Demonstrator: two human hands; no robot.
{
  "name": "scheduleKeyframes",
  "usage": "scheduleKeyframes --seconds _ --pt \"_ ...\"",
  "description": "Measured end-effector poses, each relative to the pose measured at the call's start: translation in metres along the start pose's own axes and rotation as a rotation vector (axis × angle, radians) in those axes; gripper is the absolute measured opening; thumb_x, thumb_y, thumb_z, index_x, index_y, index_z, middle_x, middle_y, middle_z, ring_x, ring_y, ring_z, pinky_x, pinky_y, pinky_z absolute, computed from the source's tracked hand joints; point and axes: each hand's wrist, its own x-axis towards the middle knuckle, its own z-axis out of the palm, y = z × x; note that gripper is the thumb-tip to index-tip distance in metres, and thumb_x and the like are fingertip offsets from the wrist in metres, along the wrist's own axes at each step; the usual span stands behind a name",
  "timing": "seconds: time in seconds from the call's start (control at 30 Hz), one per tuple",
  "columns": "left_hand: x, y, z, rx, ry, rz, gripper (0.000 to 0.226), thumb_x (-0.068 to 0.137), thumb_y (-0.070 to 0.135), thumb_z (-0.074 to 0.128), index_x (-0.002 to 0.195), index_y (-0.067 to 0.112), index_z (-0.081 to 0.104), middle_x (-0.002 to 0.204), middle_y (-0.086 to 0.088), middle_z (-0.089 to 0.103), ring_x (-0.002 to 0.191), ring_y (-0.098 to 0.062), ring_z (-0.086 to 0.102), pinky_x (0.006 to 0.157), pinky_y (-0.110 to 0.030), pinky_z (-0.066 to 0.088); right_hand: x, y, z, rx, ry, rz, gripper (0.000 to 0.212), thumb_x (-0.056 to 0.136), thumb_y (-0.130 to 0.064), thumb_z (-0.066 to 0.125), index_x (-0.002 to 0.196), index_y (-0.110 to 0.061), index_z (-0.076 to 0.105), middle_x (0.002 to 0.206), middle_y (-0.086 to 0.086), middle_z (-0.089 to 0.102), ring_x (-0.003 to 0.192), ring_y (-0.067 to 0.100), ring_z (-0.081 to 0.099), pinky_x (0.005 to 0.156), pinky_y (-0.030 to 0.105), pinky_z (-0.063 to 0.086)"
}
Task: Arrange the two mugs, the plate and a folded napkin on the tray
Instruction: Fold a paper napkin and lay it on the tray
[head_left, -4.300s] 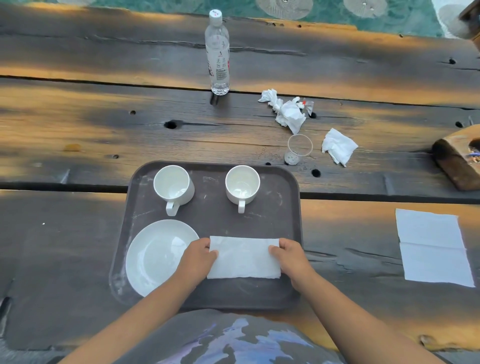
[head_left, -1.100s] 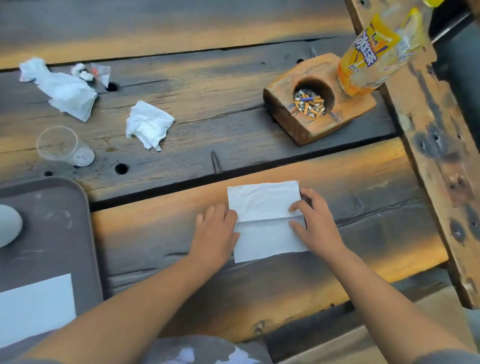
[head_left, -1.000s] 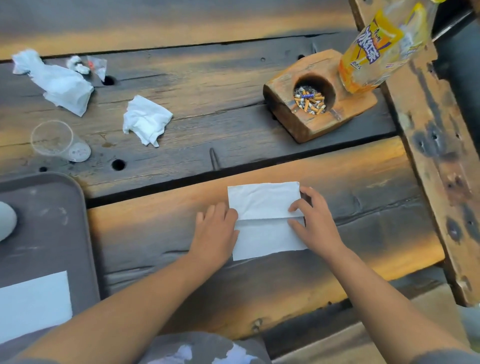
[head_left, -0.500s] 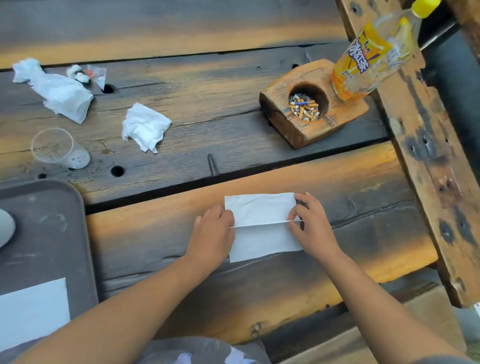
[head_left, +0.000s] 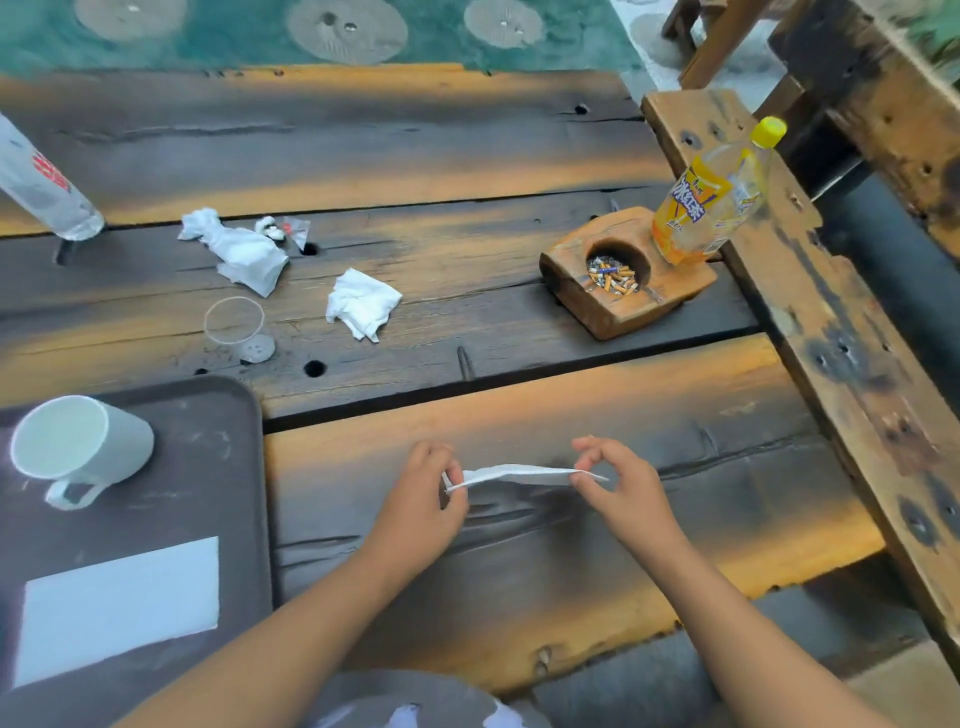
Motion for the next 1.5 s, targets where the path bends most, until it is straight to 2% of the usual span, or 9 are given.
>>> scheduleKeyframes --seconds 0.07,0.2,0.3,0.4,0.57,0.8,1.07,1.27,1.5 --pt "-0.01 -0.001 -0.008 -0.083 0.039 -0.087 0.026 0.089 0.007 0.063 0.079 0.027 0.051 0.116 0.011 0.053 0.108 -0.005 0.054 0.09 -0.007 0.034 -0.01 -0.01 0.004 0.084 0.033 0.017 0.024 0.086 -0.007 0.074 0.073 -0.022 0.061 0.102 -0.008 0.077 0.102 0.007 0.069 0.092 0.032 0.05" --pt "-0.031 -0.006 -0.031 -0.26 0.062 -0.258 0.021 0.089 0.005 0.065 0.075 0.018 0.054 0.123 0.006 0.063 0.121 -0.011 0.057 0.108 -0.036 0.039 -0.029 -0.035 0.016 0.178 0.039 -0.004 0.019 0.089 -0.011 0.073 0.075 -0.02 0.065 0.088 -0.001 0.077 0.078 0.012 0.068 0.072 0.03 0.051" --pt "-0.049 -0.009 -0.053 -0.428 0.066 -0.289 0.029 0.089 0.001 0.061 0.069 0.02 0.052 0.121 0.006 0.07 0.117 -0.012 0.062 0.1 -0.037 0.046 -0.039 -0.05 0.027 0.195 0.002 -0.04 0.017 0.09 -0.013 0.074 0.075 -0.016 0.066 0.073 0.012 0.067 0.063 0.011 0.05 0.061 0.03 0.039" --pt "-0.073 -0.011 -0.073 -0.574 0.082 -0.32 0.021 0.079 0.016 0.06 0.062 0.025 0.051 0.115 0.008 0.075 0.107 -0.012 0.066 0.088 -0.032 0.046 -0.05 -0.069 0.043 0.208 -0.027 -0.072 0.02 0.09 -0.008 0.074 0.073 -0.011 0.063 0.061 -0.006 0.051 0.054 0.002 0.04 0.053 0.02 0.032" --pt "-0.102 -0.027 -0.099 -0.688 0.15 -0.343 0.01 0.074 0.021 0.057 0.067 0.019 0.05 0.101 0.003 0.075 0.09 -0.022 0.066 0.077 -0.037 0.044 -0.066 -0.099 0.078 0.358 -0.128 -0.048 0.019 0.083 -0.02 0.072 0.076 -0.007 0.059 0.068 -0.003 0.056 0.061 0.007 0.049 0.055 0.019 0.037" --pt "-0.138 -0.058 -0.151 -0.622 0.227 -0.417 0.013 0.075 0.027 0.055 0.064 0.024 0.048 0.072 -0.005 0.043 0.071 -0.021 0.036 0.064 -0.036 0.027 -0.086 -0.129 0.143 0.374 -0.204 0.042 0.021 0.08 -0.032 0.064 0.076 -0.014 0.054 0.067 -0.006 0.057 0.062 0.01 0.052 0.057 0.025 0.039" --pt "-0.17 -0.112 -0.208 -0.736 0.207 -0.568 0.011 0.087 0.022 0.056 0.082 0.017 0.048 0.083 -0.01 0.049 0.079 -0.024 0.047 0.068 -0.036 0.039 -0.107 -0.17 0.218 0.391 -0.227 0.133 0.017 0.078 -0.031 0.063 0.072 -0.018 0.054 0.064 -0.009 0.061 0.057 0.008 0.056 0.052 0.017 0.043" --pt "-0.192 -0.152 -0.243 -0.788 0.2 -0.651 0.018 0.099 0.017 0.051 0.081 0.019 0.05 0.078 -0.003 0.056 0.068 -0.02 0.059 0.068 -0.036 0.05 -0.113 -0.189 0.273 0.341 -0.233 0.204 0.019 0.097 -0.014 0.064 0.089 0.003 0.059 0.076 0.005 0.067 0.067 0.018 0.061 0.063 0.03 0.048" --pt "-0.202 -0.185 -0.272 -0.879 0.165 -0.669 0.012 0.097 0.008 0.061 0.108 0.005 0.064 0.107 -0.013 0.076 0.098 -0.029 0.075 0.084 -0.046 0.061 -0.113 -0.199 0.326 0.306 -0.229 0.316 0.015 0.098 -0.018 0.063 0.091 -0.005 0.062 0.088 0.014 0.071 0.075 0.023 0.064 0.066 0.033 0.05"
